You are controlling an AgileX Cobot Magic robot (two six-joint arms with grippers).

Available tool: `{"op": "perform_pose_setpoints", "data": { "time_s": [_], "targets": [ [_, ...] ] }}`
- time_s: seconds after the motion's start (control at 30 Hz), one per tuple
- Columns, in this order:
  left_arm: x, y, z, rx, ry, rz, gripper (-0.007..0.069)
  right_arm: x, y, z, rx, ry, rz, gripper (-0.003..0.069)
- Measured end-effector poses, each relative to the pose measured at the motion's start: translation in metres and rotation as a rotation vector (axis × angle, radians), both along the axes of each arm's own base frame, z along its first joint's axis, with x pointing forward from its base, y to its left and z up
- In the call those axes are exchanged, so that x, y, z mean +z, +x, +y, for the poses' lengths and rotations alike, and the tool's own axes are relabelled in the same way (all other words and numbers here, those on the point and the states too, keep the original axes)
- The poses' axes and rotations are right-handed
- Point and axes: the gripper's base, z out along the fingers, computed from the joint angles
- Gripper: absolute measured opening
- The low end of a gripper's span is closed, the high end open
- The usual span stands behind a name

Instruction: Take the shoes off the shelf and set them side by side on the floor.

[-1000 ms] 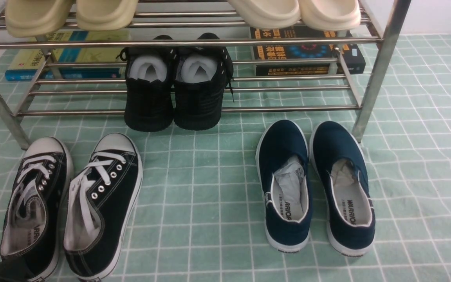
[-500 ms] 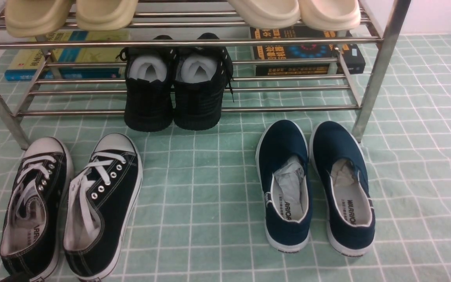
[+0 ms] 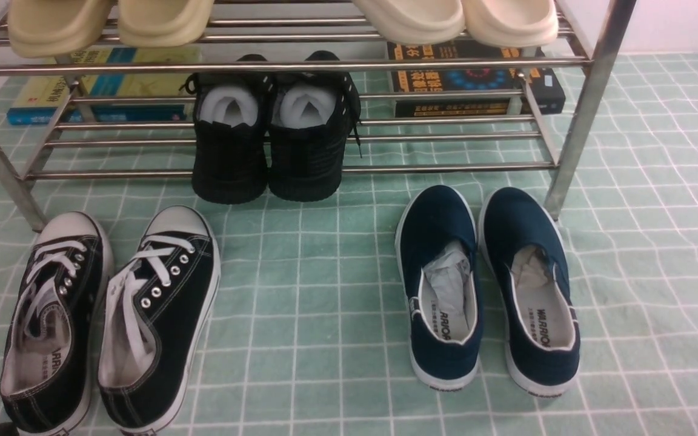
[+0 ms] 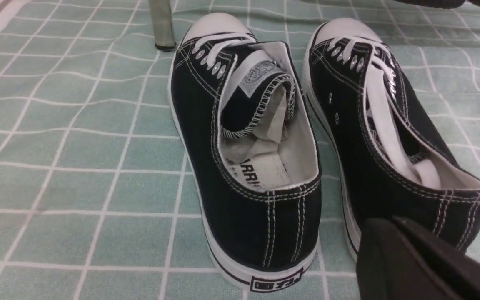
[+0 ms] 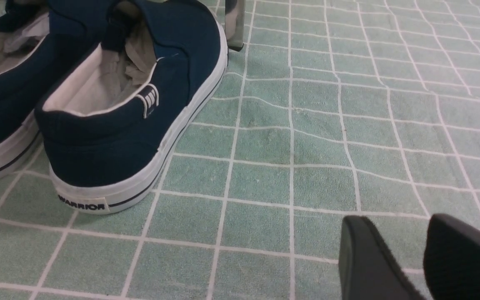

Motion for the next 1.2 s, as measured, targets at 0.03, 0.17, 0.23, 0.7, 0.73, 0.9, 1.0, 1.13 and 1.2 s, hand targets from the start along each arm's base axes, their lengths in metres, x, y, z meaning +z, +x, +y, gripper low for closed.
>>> {"op": "perform_pose_setpoints", "data": {
  "time_s": [0.03, 0.17, 0.23, 0.7, 0.73, 0.9, 1.0, 1.13, 1.2],
  "targets": [
    [0.0000, 0.0000, 0.0001, 0.001, 0.000, 0.000, 0.0019, 0.0000, 0.0000, 0.0000, 0.000, 0.000, 0.000, 0.0239],
    [-0.0001, 0.0000, 0.0002, 0.002, 0.005, 0.001, 0.0024, 0.0000, 0.0000, 0.0000, 0.000, 0.000, 0.000, 0.0239],
    [-0.0001, 0.0000, 0.0003, 0.003, 0.005, 0.001, 0.0029, 0.0000, 0.0000, 0.0000, 0.000, 0.000, 0.000, 0.0239],
    [-0.0002, 0.0000, 0.0003, 0.003, 0.006, 0.002, 0.0036, 0.0000, 0.0000, 0.0000, 0.000, 0.000, 0.000, 0.0239],
    [-0.0002, 0.0000, 0.0003, 0.003, 0.006, 0.002, 0.0036, 0.0000, 0.0000, 0.0000, 0.000, 0.000, 0.000, 0.0239],
    [-0.0002, 0.0000, 0.0004, 0.003, 0.008, 0.002, 0.0042, 0.0000, 0.0000, 0.0000, 0.000, 0.000, 0.000, 0.0239],
    [-0.0002, 0.0000, 0.0004, 0.003, 0.008, 0.002, 0.0047, 0.0000, 0.0000, 0.0000, 0.000, 0.000, 0.000, 0.0239],
    [-0.0002, 0.0000, 0.0004, 0.003, 0.008, 0.002, 0.0053, 0.0000, 0.0000, 0.0000, 0.000, 0.000, 0.000, 0.0239],
    [-0.0002, 0.0000, 0.0004, 0.003, 0.008, 0.002, 0.0054, 0.0000, 0.0000, 0.0000, 0.000, 0.000, 0.000, 0.0239]
  ]
}}
